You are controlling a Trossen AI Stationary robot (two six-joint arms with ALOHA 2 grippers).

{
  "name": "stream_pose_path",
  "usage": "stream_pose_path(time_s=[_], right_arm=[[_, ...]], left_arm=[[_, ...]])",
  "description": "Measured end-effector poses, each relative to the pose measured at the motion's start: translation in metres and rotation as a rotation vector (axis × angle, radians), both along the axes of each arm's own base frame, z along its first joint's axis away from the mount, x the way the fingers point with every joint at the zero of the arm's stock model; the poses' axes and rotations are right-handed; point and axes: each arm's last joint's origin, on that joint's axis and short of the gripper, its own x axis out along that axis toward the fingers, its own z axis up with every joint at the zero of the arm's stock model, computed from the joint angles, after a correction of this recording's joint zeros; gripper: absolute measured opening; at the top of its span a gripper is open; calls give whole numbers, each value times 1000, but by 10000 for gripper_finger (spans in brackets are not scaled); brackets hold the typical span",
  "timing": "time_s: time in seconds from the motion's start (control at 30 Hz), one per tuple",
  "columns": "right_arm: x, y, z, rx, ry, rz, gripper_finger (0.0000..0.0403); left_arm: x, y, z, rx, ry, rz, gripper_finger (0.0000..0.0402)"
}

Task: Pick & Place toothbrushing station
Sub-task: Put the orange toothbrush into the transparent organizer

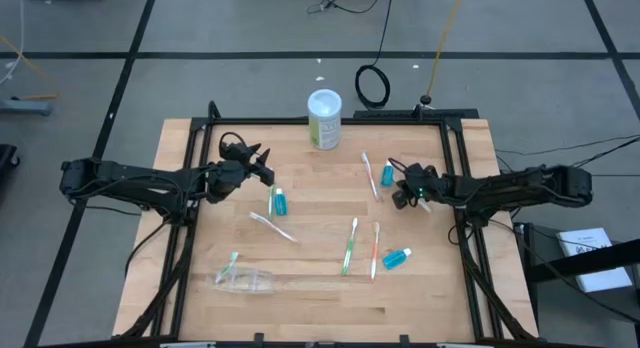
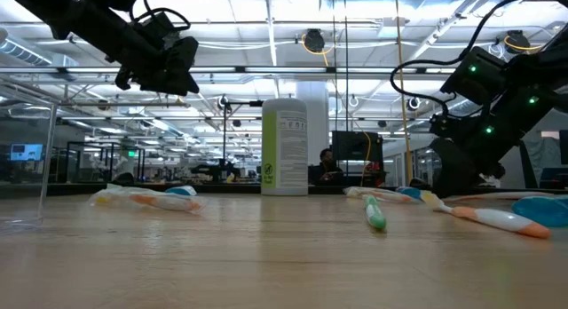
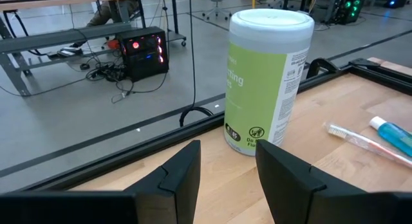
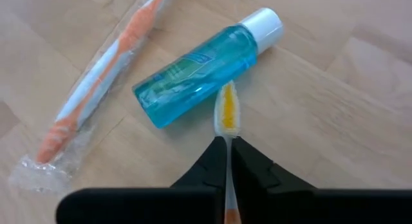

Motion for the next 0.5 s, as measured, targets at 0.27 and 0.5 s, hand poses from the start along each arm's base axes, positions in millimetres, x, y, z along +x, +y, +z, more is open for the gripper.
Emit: stream_pose_path(time_s=[0.27,0.5], right_arm=[[6,1,26,-53,-221,115,1],[15,7,55,-155,-481,256,2]], left_arm=[[0,0,0,0,-1,0,157],[2,1,4,0,-44,-11,157]])
